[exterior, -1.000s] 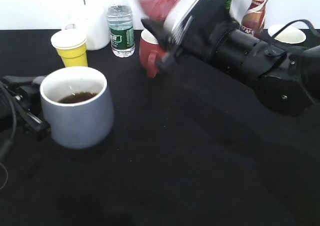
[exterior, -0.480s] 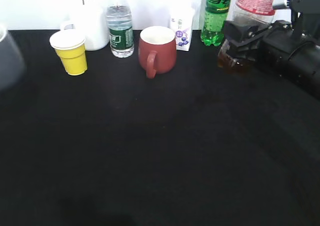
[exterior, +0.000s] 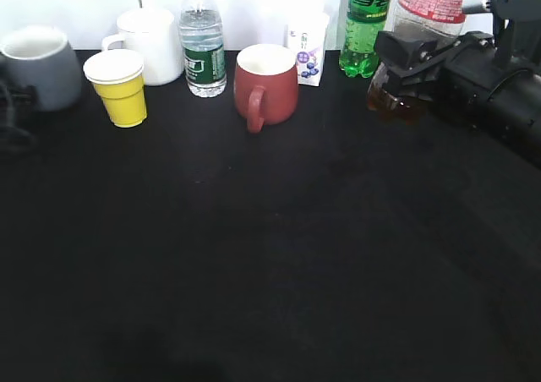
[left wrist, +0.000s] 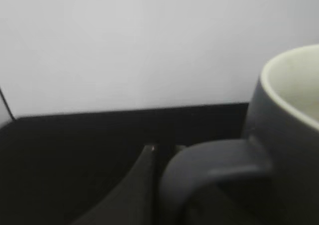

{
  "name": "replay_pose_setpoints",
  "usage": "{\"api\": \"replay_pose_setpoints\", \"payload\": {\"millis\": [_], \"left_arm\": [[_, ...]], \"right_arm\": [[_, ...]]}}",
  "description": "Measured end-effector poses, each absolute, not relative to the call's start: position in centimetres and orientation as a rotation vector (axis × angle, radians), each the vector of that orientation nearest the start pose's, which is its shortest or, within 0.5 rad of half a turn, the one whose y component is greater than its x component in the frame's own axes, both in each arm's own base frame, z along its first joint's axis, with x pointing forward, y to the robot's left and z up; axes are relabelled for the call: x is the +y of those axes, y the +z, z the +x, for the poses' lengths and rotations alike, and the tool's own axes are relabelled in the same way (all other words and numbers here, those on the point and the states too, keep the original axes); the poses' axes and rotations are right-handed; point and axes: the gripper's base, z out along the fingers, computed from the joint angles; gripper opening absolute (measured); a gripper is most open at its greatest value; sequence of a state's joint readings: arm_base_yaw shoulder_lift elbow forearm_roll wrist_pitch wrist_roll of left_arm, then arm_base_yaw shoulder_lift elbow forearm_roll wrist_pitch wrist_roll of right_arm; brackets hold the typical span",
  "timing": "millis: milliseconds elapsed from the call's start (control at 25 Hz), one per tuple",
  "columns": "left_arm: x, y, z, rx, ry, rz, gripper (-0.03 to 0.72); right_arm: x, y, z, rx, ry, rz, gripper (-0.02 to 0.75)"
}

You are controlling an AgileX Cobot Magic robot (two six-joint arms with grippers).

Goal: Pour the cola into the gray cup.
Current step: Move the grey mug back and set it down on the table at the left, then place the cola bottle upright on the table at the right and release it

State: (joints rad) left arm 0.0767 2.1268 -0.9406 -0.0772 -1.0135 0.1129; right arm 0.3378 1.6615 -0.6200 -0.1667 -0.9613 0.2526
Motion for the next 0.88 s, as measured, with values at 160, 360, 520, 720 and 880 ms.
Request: {"api": "replay_pose_setpoints", "payload": {"millis": [160, 360, 520, 720, 880], "left_arm": [[3.6, 10.9, 42.2, 1.665, 0.132, -0.049, 0.055], [3.4, 11.0, 42.0, 1.659, 0.121, -0.042, 0.209], [2.9, 10.9, 38.1, 1.686, 0.12, -0.045, 0.305], [2.1, 15.9, 29.8, 1.695, 0.115, -0.047, 0.307], [1.8, 20.6, 26.2, 1.768, 0.093, -0.039, 0.307]], "right_arm": [[11.7, 20.9, 29.5, 1.572, 0.493, -0.253, 0.368], [11.7, 20.9, 29.5, 1.572, 0.493, -0.253, 0.368], [11.3, 20.9, 29.7, 1.565, 0.432, -0.247, 0.368], [11.3, 18.6, 32.8, 1.527, 0.314, -0.181, 0.368], [13.1, 14.6, 38.2, 1.517, 0.31, -0.173, 0.368]]}}
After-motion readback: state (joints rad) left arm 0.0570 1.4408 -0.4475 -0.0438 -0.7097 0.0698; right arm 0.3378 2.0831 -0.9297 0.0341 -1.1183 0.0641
